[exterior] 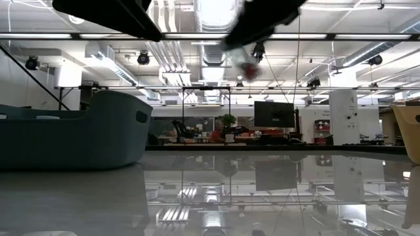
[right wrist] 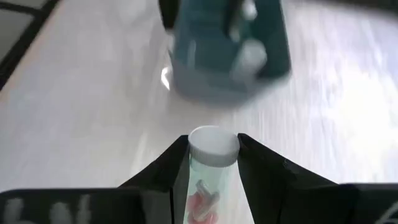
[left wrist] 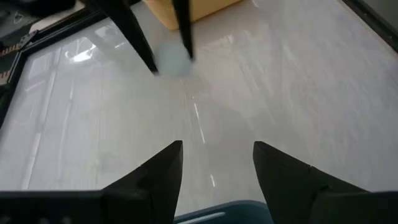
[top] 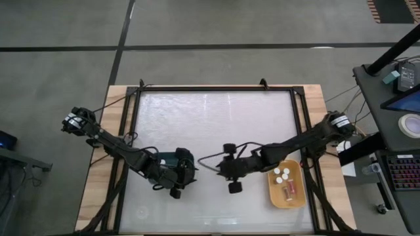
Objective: Pick and place medicine bottles into bin by pill shape (circle, oval)
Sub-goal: Put the blue bottled capsules into the yellow bin
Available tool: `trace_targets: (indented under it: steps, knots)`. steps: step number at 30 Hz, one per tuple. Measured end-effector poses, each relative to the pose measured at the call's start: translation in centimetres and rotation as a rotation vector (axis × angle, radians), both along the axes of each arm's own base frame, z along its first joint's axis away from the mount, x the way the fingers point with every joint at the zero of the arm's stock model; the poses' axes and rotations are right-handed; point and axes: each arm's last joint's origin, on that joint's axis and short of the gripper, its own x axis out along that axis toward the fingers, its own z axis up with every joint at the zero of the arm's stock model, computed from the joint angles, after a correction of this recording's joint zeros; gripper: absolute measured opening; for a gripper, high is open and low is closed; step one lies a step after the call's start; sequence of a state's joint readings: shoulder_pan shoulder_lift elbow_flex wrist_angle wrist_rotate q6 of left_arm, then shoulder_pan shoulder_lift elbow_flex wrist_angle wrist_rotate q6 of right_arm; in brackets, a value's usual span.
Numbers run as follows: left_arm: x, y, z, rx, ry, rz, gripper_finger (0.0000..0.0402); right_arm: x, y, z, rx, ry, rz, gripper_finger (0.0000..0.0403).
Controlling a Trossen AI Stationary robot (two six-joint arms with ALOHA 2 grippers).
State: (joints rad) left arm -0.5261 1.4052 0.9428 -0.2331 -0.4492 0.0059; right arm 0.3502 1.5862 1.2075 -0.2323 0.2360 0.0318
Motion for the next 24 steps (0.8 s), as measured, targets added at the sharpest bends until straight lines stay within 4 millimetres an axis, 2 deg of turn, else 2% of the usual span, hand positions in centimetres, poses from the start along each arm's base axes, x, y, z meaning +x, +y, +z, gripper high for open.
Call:
trace_targets:
  steps: [7,11,18,24]
  knots:
    - [0.0,0.0,0.0,0.010,0.005,-0.005,0.0180,-4.7,-1.2,1.7,0.127,0.258,-0.213,0.0113]
    - [0.0,0.0,0.0,0.032,0.007,-0.010,0.0180,-7.3,-1.0,2.9,0.197,0.342,-0.281,0.0118]
    - [0.0,0.1,0.1,0.043,-0.001,0.006,0.0180,-11.7,1.1,4.0,0.232,0.262,-0.328,0.0115]
    - [0.0,0.1,0.1,0.047,-0.006,0.015,0.0180,-16.0,2.5,3.1,0.275,0.240,-0.336,0.0121]
